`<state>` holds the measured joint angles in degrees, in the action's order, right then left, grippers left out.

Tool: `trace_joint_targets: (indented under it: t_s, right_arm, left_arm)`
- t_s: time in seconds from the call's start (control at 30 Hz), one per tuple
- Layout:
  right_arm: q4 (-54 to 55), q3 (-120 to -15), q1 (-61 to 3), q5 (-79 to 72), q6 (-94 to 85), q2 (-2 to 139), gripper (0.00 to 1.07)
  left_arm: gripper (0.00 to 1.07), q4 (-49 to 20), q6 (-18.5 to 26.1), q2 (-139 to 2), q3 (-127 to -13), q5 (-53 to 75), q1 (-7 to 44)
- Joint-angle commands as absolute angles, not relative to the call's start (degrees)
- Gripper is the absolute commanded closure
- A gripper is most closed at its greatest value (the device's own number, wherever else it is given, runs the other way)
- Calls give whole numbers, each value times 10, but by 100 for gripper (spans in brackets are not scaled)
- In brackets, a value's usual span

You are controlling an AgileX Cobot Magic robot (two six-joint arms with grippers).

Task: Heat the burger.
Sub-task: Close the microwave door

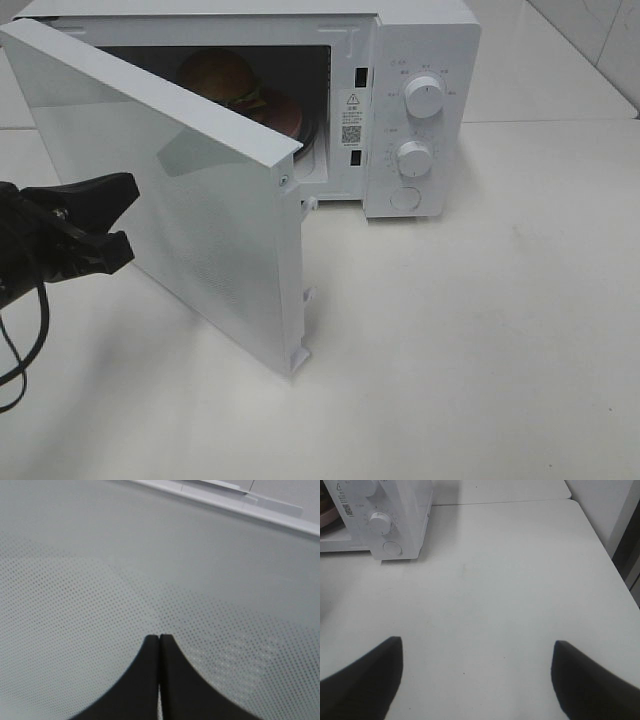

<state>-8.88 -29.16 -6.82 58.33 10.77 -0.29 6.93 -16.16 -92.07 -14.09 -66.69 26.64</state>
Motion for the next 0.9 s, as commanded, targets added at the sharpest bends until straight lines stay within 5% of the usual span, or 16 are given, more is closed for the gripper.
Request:
trace_joint_targets:
  t_s: [0.03,0.47,0.7,0.9]
  right_arm:
    - [-88,-290,-66,578,107,-17,31]
    - [-88,-290,-66,578,107,-17,31]
    - [-88,-290,-66,578,107,-17,31]
    - [-88,-290,-66,578,107,-17,31]
  left_arm:
    - [107,42,-153,-933,-154,-674,289]
    - [107,-33,-140,-979,-226,-665,360]
    - [107,-72,-89,-979,-309,-532,387]
    - [107,-79,-89,-979,-351,-486,387]
